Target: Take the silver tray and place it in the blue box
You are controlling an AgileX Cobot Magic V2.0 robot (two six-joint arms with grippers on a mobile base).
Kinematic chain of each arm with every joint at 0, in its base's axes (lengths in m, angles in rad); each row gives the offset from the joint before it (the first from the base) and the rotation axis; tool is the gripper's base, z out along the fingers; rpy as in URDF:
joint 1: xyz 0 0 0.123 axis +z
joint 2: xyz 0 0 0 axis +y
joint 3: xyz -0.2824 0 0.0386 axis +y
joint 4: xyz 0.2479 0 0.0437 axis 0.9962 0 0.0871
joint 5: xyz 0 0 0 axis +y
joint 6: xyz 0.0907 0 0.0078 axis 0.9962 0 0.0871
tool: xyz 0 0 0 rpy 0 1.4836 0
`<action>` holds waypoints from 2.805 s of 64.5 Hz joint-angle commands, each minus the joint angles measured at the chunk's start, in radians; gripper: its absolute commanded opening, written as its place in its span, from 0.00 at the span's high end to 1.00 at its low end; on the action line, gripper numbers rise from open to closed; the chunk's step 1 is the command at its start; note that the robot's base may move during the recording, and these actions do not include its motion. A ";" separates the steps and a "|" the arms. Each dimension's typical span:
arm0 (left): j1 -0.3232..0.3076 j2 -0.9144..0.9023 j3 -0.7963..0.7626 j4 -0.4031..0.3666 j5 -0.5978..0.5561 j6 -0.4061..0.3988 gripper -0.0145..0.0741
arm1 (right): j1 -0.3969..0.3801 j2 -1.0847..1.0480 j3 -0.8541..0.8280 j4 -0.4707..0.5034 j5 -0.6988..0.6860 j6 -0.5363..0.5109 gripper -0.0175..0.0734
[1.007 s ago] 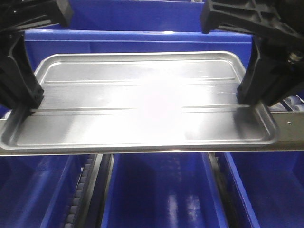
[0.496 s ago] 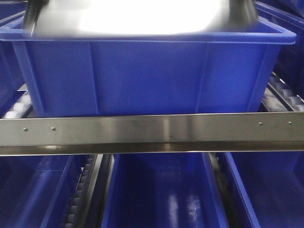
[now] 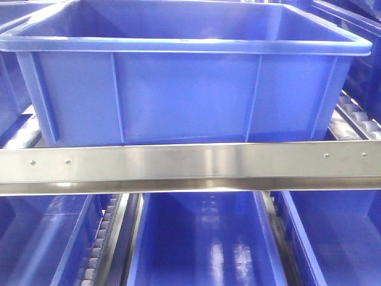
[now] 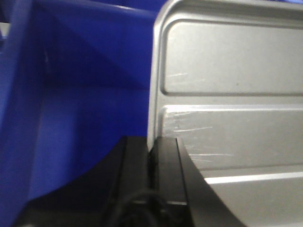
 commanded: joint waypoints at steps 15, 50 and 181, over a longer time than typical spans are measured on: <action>0.057 0.094 -0.039 0.055 -0.208 0.002 0.95 | -0.080 0.118 -0.047 -0.026 -0.288 0.004 0.74; 0.068 0.089 -0.093 0.055 -0.133 0.002 0.58 | -0.107 0.113 -0.054 -0.025 -0.280 0.005 0.34; 0.038 -1.279 1.104 0.058 -0.424 0.002 0.94 | -0.110 -1.201 0.984 -0.210 -0.397 -0.031 0.75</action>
